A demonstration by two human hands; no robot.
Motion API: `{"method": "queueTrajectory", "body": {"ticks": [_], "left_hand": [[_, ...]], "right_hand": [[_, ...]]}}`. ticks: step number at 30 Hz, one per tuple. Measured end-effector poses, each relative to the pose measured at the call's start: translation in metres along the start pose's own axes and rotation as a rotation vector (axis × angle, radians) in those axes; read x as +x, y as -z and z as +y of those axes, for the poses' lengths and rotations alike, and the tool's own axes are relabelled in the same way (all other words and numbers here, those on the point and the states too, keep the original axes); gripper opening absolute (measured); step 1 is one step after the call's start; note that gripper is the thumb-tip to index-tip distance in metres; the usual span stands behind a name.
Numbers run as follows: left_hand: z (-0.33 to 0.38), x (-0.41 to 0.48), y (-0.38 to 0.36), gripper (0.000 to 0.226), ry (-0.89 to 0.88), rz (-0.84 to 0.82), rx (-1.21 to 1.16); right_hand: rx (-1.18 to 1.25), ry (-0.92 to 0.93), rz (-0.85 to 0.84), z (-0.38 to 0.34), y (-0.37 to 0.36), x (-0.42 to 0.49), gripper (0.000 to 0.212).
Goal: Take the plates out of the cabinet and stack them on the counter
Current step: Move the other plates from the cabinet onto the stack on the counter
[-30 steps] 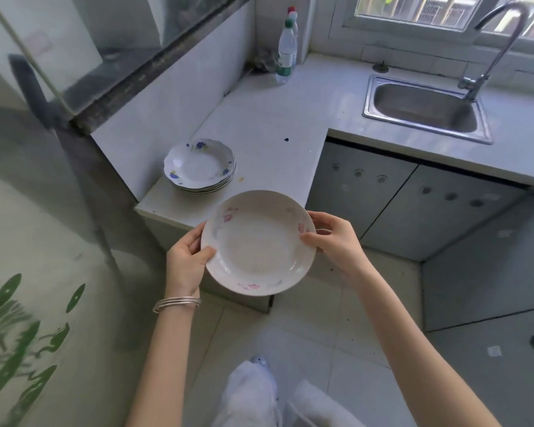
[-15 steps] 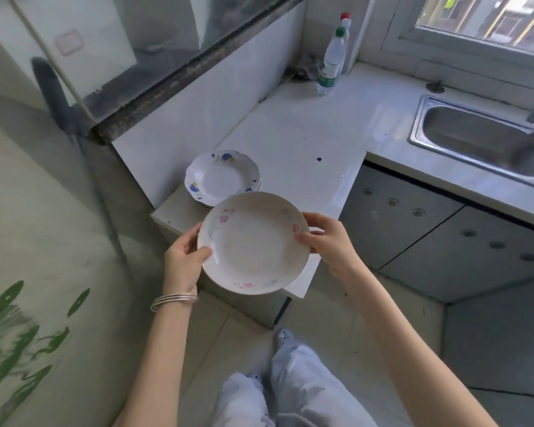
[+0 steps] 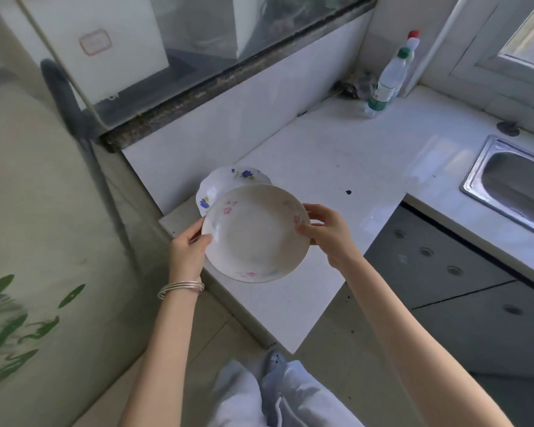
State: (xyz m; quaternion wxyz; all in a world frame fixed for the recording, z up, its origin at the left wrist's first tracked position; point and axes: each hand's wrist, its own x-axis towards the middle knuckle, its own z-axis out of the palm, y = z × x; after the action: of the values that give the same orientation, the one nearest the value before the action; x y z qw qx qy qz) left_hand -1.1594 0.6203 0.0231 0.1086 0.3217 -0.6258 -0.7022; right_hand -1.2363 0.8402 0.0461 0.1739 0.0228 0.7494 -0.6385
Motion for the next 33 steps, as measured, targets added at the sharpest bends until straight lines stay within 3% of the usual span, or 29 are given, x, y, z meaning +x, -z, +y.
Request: {"method": "queueTrajectory", "body": {"ticks": [18,33], "left_hand": [[-0.01,0.102,0.027,0.052,0.095,0.084,0.11],[-0.012,0.145,0.016,0.054,0.086,-0.028,0.157]], "right_hand": [[-0.158,-0.087,0.032,0.019,-0.076,0.113,0.024],[-0.209,-0.112,0.144,0.036,-0.082,0.145,0.021]]}}
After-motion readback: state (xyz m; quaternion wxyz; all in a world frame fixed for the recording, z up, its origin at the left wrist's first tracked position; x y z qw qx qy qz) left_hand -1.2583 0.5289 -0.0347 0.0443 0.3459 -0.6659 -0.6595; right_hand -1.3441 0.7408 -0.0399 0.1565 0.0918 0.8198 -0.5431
